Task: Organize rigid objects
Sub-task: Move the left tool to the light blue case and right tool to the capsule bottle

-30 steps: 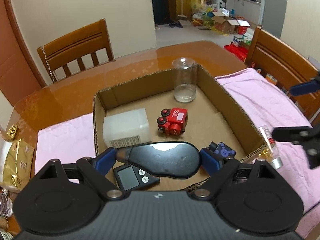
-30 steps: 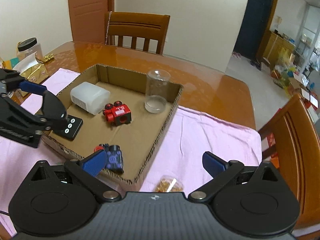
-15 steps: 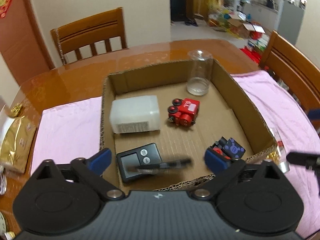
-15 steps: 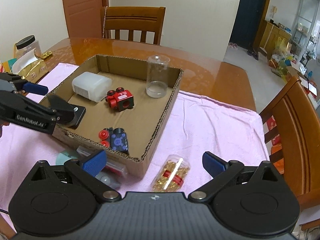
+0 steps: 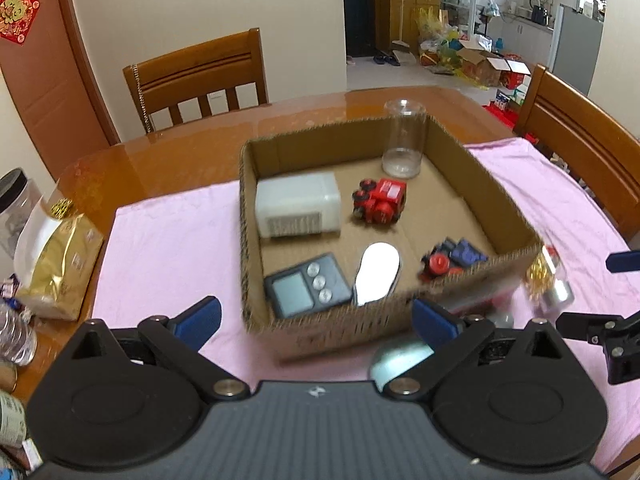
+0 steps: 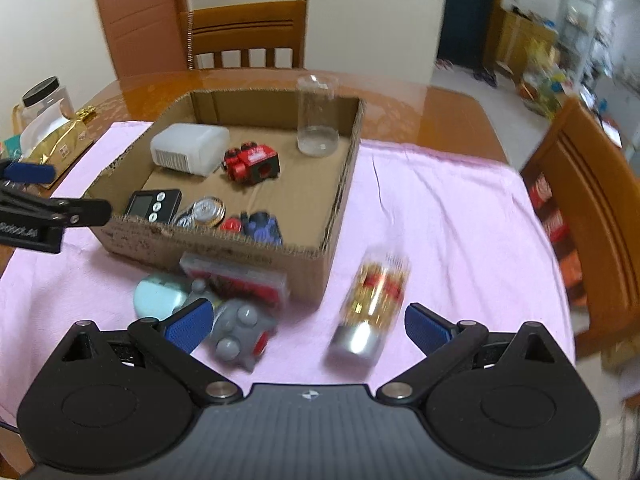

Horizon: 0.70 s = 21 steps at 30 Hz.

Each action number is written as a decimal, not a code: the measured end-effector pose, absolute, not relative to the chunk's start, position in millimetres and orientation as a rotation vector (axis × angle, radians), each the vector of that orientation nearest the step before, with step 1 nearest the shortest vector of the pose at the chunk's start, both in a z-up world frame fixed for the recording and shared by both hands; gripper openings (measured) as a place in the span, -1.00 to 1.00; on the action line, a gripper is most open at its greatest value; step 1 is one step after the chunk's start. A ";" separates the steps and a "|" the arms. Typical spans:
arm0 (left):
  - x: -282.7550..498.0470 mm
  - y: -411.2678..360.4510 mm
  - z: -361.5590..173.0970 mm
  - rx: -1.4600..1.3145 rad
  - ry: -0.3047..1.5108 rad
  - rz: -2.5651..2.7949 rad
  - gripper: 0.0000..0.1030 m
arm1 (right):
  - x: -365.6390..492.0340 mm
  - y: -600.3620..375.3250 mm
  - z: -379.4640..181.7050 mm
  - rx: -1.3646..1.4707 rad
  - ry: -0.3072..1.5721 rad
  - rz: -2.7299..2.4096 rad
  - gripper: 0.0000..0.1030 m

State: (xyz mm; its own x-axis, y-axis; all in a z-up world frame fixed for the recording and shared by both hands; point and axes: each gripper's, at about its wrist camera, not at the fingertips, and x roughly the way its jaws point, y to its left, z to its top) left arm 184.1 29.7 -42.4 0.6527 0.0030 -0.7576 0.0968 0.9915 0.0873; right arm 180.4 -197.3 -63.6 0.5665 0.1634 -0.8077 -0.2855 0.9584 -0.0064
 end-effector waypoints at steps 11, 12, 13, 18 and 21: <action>156.4 32.9 -63.0 0.034 0.913 -0.058 0.96 | 147.5 -210.6 -90.2 -0.053 1.004 0.183 1.00; 155.0 30.8 -65.7 0.029 0.919 -0.042 0.96 | 148.4 -212.8 -92.1 -0.061 1.005 0.197 1.00; 153.1 30.4 -67.4 0.022 0.921 -0.033 0.96 | 150.9 -215.8 -94.6 -0.070 1.006 0.219 1.00; 149.9 21.5 -81.0 -0.016 0.950 0.068 0.96 | 173.5 -227.1 -101.3 -0.167 0.989 0.348 1.00; 150.2 16.0 -86.1 -0.041 0.961 0.132 0.96 | 190.8 -235.5 -99.2 -0.239 0.957 0.465 1.00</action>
